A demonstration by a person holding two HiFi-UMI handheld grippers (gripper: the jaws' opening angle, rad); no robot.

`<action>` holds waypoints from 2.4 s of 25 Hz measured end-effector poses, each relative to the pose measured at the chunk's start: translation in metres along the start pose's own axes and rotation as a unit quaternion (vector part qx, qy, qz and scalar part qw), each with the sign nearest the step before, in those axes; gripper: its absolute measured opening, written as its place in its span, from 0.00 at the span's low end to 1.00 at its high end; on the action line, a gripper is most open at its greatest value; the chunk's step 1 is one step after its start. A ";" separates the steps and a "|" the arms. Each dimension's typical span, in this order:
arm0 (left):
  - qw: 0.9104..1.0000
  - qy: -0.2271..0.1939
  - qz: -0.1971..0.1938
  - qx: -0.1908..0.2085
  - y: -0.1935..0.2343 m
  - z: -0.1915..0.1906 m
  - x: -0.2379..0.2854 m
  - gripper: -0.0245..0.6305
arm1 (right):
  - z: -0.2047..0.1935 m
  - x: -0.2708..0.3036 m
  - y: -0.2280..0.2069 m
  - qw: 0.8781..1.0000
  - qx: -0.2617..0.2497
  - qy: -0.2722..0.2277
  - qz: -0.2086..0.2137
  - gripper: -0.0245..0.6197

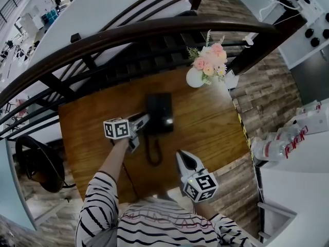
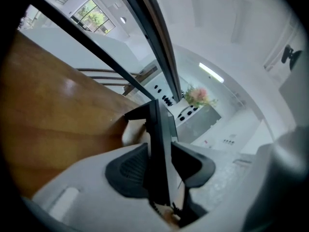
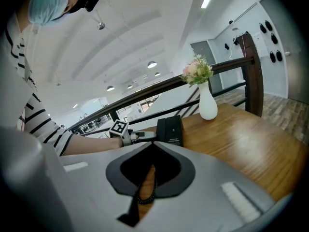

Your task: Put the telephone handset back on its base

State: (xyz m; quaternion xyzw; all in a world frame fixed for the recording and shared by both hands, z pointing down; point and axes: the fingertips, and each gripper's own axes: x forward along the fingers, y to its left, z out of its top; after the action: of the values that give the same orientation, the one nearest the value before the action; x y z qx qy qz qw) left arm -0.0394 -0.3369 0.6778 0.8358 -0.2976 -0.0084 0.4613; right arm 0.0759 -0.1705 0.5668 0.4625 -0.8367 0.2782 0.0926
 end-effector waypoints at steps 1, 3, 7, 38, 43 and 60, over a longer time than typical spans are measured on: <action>1.000 0.000 0.002 0.005 -0.002 -0.001 -0.002 0.26 | 0.001 -0.001 0.001 1.000 -0.001 -0.001 0.001 0.04; 1.000 -0.003 0.008 0.014 -0.006 0.000 -0.006 0.27 | 0.002 -0.003 0.003 1.000 -0.002 -0.004 0.003 0.04; 0.999 -0.013 0.014 0.031 -0.019 0.002 -0.014 0.29 | 0.005 -0.008 0.008 1.000 -0.004 -0.010 0.007 0.04; 0.974 -0.106 0.060 0.193 -0.201 -0.065 -0.130 0.05 | 0.002 -0.105 0.056 0.996 -0.044 -0.052 0.054 0.04; 0.970 -0.112 0.069 0.202 -0.221 -0.089 -0.141 0.04 | -0.007 -0.122 0.059 0.995 -0.051 -0.055 0.062 0.04; 0.959 -0.144 0.095 0.226 -0.273 -0.144 -0.174 0.04 | -0.043 -0.162 0.054 0.995 -0.071 -0.036 0.057 0.04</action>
State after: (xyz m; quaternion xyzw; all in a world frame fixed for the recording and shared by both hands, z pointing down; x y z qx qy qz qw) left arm -0.0074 -0.0304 0.5031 0.8763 -0.4327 -0.0173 0.2112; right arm 0.1173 -0.0069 0.5154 0.4162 -0.8821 0.2062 0.0787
